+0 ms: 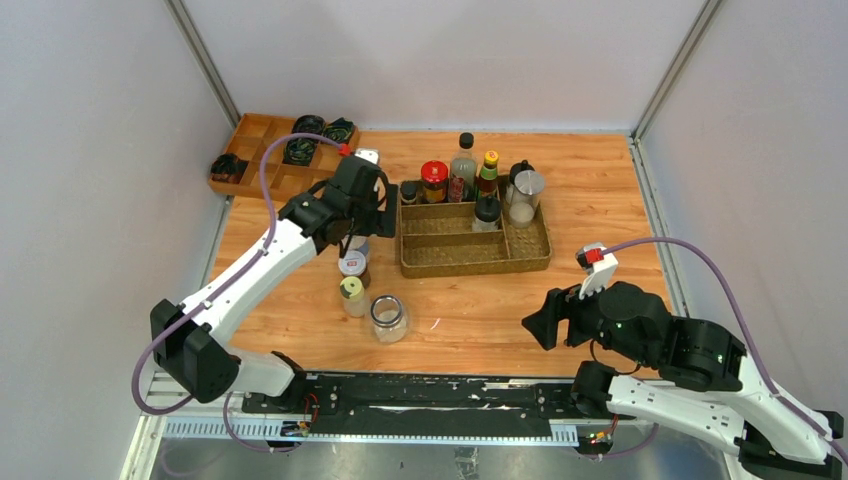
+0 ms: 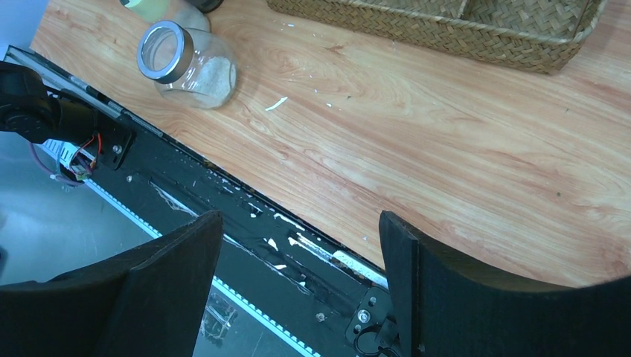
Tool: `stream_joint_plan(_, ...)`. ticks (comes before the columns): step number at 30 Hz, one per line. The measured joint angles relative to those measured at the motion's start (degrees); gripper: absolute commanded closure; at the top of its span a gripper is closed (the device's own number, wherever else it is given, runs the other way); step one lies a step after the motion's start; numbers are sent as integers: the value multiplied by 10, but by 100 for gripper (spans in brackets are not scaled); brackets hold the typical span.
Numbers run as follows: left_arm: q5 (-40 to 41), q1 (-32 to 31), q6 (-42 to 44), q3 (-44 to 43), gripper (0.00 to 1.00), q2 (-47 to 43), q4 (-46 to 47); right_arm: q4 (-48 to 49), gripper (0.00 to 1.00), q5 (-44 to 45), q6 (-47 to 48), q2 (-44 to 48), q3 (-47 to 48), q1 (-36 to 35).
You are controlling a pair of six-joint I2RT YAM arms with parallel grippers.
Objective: Organize the condiment bottles
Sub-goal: Pick up the bottle from the center of the board.
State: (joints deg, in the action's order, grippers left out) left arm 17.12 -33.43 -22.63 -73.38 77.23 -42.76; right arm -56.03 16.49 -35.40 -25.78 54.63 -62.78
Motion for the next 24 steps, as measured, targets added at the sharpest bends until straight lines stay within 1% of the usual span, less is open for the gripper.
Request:
stream_joint_plan(4, -1, 38, -2, -9, 5, 7, -1, 6, 18, -6, 0, 0, -3, 0)
stream_joint_plan(9, 4, 71, -1, -38, 5, 24, -1, 10, 18, -10, -1, 0, -12, 0)
stream_joint_plan(15, 25, 89, -1, -63, 6, 52, 2, 12, 18, -11, -5, 2, -26, 0)
stream_joint_plan(21, 38, 108, -2, -66, 8, 94, 4, 13, 18, -11, -6, 5, -33, 0)
stream_joint_plan(24, 39, 115, -2, -65, 11, 105, 10, 13, 18, -11, -6, 10, -37, 0)
